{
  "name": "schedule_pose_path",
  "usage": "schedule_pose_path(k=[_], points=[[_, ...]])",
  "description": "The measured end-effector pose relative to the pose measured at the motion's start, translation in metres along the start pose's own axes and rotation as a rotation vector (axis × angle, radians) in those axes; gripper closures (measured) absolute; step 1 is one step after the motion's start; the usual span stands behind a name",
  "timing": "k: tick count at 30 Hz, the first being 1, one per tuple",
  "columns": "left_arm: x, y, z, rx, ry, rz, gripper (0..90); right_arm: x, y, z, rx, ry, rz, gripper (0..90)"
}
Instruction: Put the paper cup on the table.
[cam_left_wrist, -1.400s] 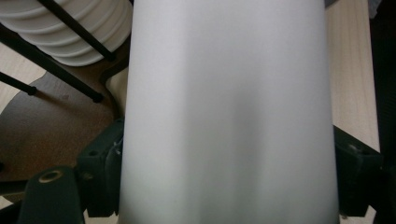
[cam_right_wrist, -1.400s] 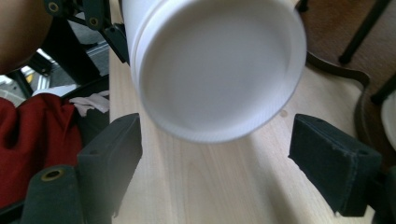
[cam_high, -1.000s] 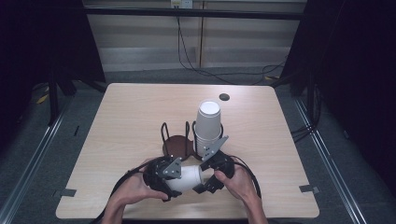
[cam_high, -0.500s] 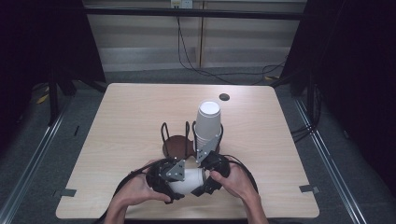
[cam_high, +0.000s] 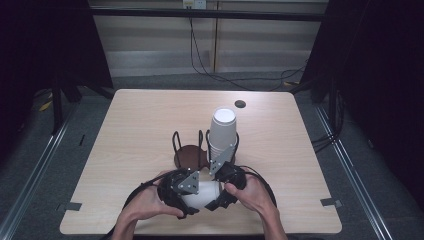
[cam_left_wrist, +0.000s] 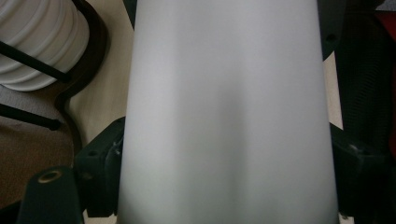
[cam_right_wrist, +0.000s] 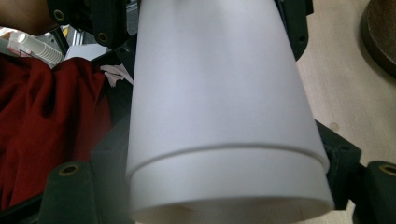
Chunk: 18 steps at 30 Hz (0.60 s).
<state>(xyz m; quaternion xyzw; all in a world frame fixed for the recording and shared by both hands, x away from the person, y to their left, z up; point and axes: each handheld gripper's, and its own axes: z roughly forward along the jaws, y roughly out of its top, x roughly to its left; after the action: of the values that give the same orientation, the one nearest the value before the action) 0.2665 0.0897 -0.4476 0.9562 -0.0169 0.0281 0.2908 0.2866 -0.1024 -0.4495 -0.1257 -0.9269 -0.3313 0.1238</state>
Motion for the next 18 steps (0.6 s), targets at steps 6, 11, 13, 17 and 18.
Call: schedule_pose_path(k=[6, 11, 13, 17, 18], points=[[0.002, -0.001, -0.003, -0.045, 0.002, 0.014, 13.9, 0.001, 0.0, -0.002, -0.003, -0.014, -0.013, 24.7], [0.005, -0.004, -0.005, -0.104, 0.011, 0.032, 13.5, 0.001, -0.001, -0.007, -0.017, -0.023, -0.014, 24.8], [0.007, -0.005, -0.005, -0.106, 0.016, 0.018, 13.2, 0.001, -0.001, -0.008, -0.02, -0.032, 0.0, 24.8], [0.01, -0.007, -0.004, -0.129, 0.034, -0.008, 11.4, 0.0, -0.003, -0.011, -0.03, -0.052, 0.005, 24.9], [0.01, -0.007, -0.004, -0.133, 0.032, -0.009, 11.3, 0.0, -0.003, -0.011, -0.034, -0.053, 0.003, 24.9]])
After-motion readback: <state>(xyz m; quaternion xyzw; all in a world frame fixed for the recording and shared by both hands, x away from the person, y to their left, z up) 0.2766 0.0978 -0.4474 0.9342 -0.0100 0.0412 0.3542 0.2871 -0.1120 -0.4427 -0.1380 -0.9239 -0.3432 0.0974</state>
